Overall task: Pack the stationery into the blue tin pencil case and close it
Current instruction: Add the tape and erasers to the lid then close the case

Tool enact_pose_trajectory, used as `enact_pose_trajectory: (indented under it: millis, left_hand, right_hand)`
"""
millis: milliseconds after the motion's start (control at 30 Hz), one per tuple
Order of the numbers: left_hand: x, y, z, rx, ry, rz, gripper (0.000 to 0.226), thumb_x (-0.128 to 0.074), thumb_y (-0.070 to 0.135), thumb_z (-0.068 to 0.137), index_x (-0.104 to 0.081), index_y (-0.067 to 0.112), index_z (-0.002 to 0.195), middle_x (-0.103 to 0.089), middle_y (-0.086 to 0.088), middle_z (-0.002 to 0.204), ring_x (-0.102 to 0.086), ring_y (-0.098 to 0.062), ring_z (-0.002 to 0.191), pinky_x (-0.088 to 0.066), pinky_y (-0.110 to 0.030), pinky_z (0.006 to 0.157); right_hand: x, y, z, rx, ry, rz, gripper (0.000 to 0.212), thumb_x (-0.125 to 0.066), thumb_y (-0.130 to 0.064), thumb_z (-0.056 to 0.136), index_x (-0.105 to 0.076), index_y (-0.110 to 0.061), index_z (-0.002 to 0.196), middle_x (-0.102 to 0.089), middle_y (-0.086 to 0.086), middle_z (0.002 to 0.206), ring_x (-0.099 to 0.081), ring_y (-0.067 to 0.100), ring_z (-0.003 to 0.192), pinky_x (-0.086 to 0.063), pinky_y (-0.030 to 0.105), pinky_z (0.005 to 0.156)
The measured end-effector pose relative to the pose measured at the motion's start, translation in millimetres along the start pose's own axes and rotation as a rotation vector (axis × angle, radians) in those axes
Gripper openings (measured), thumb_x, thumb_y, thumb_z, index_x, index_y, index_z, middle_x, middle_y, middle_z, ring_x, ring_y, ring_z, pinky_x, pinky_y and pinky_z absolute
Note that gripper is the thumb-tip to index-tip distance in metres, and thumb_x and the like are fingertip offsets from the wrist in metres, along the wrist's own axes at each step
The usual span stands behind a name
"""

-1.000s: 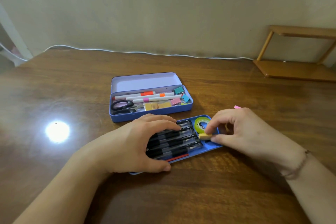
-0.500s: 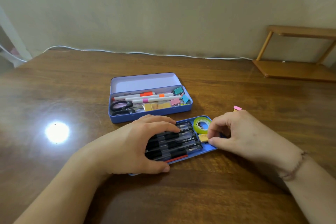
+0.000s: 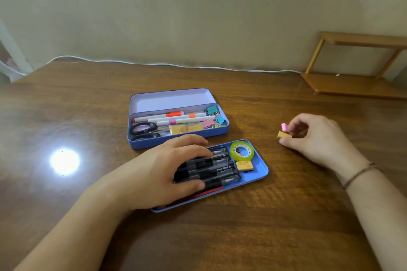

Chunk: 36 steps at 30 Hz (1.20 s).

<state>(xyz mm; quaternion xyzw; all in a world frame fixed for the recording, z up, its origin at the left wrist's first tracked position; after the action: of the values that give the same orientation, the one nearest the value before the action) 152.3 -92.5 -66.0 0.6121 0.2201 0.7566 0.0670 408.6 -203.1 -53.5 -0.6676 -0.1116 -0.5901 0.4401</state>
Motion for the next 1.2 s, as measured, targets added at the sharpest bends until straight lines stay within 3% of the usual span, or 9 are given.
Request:
enact_pose_trajectory:
  millis: [233,367,500,600,633,733,800,967,1200]
  left_hand:
    - [1,-1,-1,0.01,-0.007,-0.013,0.052,-0.064,0.051,0.084,-0.048,0.042,0.132,-0.035,0.03,0.14,-0.033,0.015,0.129,-0.025,0.002,0.101]
    - [0,0,-1,0.005,-0.019,0.003,0.052,-0.063,0.051,0.085,-0.048,0.04,0.133,-0.035,0.029,0.14,-0.034,0.012,0.129,-0.028,-0.001,0.102]
    - [0,0,-1,0.008,-0.027,-0.001,0.053,-0.063,0.052,0.084,-0.047,0.042,0.133,-0.034,0.031,0.139,-0.033,0.012,0.129,-0.031,-0.004,0.103]
    - [0,-1,-1,0.008,-0.034,0.006,0.053,-0.061,0.054,0.084,-0.045,0.044,0.134,-0.033,0.033,0.139,-0.033,0.011,0.13,-0.035,-0.01,0.105]
    - [0,0,0,0.004,-0.033,0.007,0.053,-0.061,0.054,0.084,-0.045,0.044,0.134,-0.033,0.033,0.139,-0.033,0.011,0.13,-0.035,-0.011,0.105]
    - [0,-1,-1,-0.001,-0.028,0.009,0.052,-0.062,0.054,0.084,-0.045,0.044,0.133,-0.034,0.033,0.138,-0.033,0.01,0.131,-0.035,-0.012,0.106]
    - [-1,0,-1,-0.005,-0.024,0.006,0.052,-0.062,0.054,0.084,-0.046,0.044,0.133,-0.035,0.032,0.138,-0.033,0.01,0.131,-0.035,-0.012,0.106]
    - [-1,-1,-1,0.001,-0.028,0.006,0.053,-0.063,0.054,0.083,-0.047,0.042,0.133,-0.035,0.031,0.139,-0.033,0.01,0.131,-0.031,-0.007,0.105]
    - [-1,0,-1,0.009,-0.046,0.004,0.057,-0.063,0.058,0.081,-0.045,0.045,0.133,-0.032,0.033,0.139,-0.031,0.01,0.131,-0.035,-0.011,0.105]
  right_hand:
    - [6,-15,-15,0.051,-0.129,0.114,0.017,-0.07,-0.016,0.085,-0.065,-0.03,0.092,-0.069,-0.002,0.074,-0.064,0.009,0.065,-0.047,0.022,0.054]
    - [-13,-49,-45,0.166,-0.384,0.311,0.025,-0.058,-0.009,0.093,-0.069,-0.031,0.099,-0.071,0.008,0.062,-0.065,0.017,0.05,-0.053,0.03,0.058]
    - [-26,-58,-51,0.169,-0.395,0.241,0.016,-0.061,-0.012,0.091,-0.067,-0.027,0.092,-0.071,-0.004,0.057,-0.061,0.012,0.044,-0.049,0.02,0.056]
    - [-24,-56,-45,0.197,-0.345,0.17,0.014,-0.072,-0.015,0.083,-0.07,-0.029,0.083,-0.068,-0.017,0.062,-0.061,0.008,0.05,-0.041,0.02,0.093]
    - [-24,-55,-44,0.209,-0.334,0.142,0.014,-0.073,-0.019,0.081,-0.071,-0.032,0.081,-0.069,-0.017,0.071,-0.059,0.007,0.056,-0.04,0.024,0.095]
    - [-27,-53,-41,0.244,-0.307,0.091,0.013,-0.074,-0.026,0.08,-0.073,-0.038,0.077,-0.065,-0.015,0.09,-0.053,0.008,0.063,-0.043,0.023,0.069]
    - [-29,-52,-41,0.242,-0.304,0.082,0.013,-0.074,-0.026,0.08,-0.074,-0.038,0.078,-0.067,-0.018,0.082,-0.056,0.009,0.062,-0.04,0.022,0.059]
    - [-27,-54,-42,0.248,-0.27,-0.006,0.014,-0.073,-0.024,0.08,-0.073,-0.037,0.074,-0.067,-0.017,0.076,-0.062,0.007,0.063,-0.051,0.024,0.057]
    - [-34,-68,-50,0.326,-0.24,-0.018,0.025,-0.081,-0.044,0.068,-0.062,-0.032,0.077,-0.059,-0.016,0.082,-0.052,0.002,0.069,-0.039,0.021,0.059]
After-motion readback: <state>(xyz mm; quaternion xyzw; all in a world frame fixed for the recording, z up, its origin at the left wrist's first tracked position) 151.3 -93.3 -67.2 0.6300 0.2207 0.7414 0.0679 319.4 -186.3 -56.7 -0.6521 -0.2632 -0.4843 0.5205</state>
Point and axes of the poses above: each hand's wrist, its own z-axis towards the middle knuckle, its own x-axis out of the back of the hand, y = z × x, the point moved 8 cm from there along z, towards the middle knuckle
